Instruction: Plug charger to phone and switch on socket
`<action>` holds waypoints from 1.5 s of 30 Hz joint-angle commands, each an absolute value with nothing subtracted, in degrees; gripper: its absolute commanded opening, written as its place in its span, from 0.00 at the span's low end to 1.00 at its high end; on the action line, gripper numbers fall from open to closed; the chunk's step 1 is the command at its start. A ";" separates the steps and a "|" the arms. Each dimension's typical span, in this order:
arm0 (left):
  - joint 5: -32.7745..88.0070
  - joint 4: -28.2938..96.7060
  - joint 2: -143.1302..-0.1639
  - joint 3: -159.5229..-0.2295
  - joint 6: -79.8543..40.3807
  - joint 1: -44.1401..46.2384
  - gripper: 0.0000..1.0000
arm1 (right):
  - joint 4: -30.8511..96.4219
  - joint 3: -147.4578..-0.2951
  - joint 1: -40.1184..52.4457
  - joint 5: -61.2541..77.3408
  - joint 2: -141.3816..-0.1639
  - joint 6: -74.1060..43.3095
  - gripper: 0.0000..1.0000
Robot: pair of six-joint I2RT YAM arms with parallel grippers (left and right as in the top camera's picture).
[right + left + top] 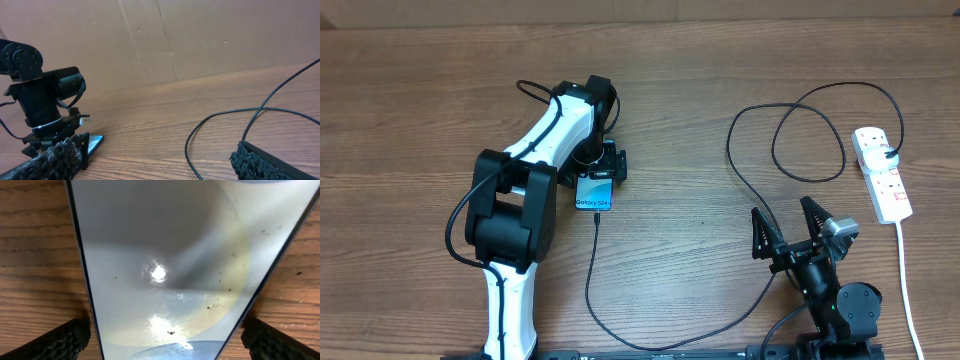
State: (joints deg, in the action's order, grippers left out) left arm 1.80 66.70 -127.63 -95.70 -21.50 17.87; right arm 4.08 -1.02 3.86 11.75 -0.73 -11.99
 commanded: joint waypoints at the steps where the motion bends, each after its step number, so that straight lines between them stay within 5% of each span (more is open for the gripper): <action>1: -1.91 67.02 -130.13 -94.24 -22.26 17.56 0.97 | 3.75 -0.45 4.12 11.66 -0.16 -12.19 1.00; 10: -1.63 67.68 -130.13 -94.24 -21.82 17.56 1.00 | 1.76 -0.47 4.16 17.54 -0.16 -12.21 1.00; 14: -1.61 67.05 -130.13 -94.24 -21.85 17.56 0.90 | 2.33 -2.44 4.14 18.26 -0.19 -14.24 1.00; 19: -1.48 66.35 -130.13 -94.24 -21.85 17.56 0.91 | 7.44 -11.68 4.10 13.06 -2.98 -15.18 1.00; 35: -1.43 63.22 -130.13 -94.35 -19.70 17.28 0.93 | 45.23 -64.82 4.12 15.73 -46.19 -8.49 1.00; 40: 0.23 63.51 -130.13 -94.35 -19.73 16.27 0.79 | 49.45 -70.11 4.12 26.44 -54.54 -8.88 1.00; 45: 4.51 63.57 -130.13 -94.35 -20.40 14.17 0.77 | 52.49 -70.11 4.12 33.01 -60.80 -8.97 0.95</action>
State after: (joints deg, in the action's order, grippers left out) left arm 2.74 64.05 -127.63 -95.70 -19.57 16.51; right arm 51.55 -68.84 3.86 26.22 -57.98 -9.26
